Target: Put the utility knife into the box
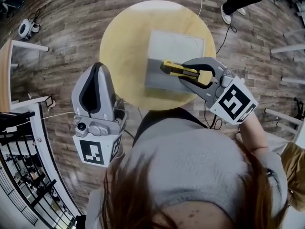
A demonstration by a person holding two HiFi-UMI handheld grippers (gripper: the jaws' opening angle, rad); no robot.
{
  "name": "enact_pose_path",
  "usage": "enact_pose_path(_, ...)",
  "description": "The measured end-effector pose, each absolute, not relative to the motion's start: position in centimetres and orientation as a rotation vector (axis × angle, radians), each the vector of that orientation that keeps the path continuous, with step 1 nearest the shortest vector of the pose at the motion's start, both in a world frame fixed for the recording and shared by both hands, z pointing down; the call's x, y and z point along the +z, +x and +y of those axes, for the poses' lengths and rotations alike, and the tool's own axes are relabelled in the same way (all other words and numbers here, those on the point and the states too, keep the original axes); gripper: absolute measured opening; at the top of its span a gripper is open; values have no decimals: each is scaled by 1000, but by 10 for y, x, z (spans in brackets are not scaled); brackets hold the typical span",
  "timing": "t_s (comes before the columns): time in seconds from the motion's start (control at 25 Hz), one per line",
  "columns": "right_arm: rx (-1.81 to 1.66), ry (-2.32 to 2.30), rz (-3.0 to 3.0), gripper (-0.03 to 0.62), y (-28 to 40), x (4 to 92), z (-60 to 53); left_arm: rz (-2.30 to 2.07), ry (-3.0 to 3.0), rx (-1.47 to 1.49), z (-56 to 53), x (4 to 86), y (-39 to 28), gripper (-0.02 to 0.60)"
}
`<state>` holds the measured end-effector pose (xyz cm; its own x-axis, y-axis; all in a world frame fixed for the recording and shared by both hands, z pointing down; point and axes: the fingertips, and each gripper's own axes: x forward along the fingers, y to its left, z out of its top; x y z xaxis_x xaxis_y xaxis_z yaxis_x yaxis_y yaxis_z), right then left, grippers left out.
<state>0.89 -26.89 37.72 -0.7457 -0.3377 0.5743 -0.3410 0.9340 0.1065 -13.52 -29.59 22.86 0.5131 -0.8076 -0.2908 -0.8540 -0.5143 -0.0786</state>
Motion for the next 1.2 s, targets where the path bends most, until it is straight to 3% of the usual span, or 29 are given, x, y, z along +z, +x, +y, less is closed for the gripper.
enact_pose_path(1.2, 168, 204, -2093, 120, -6, 548, -267, 1481, -2562, 263, -281, 247, -143, 5)
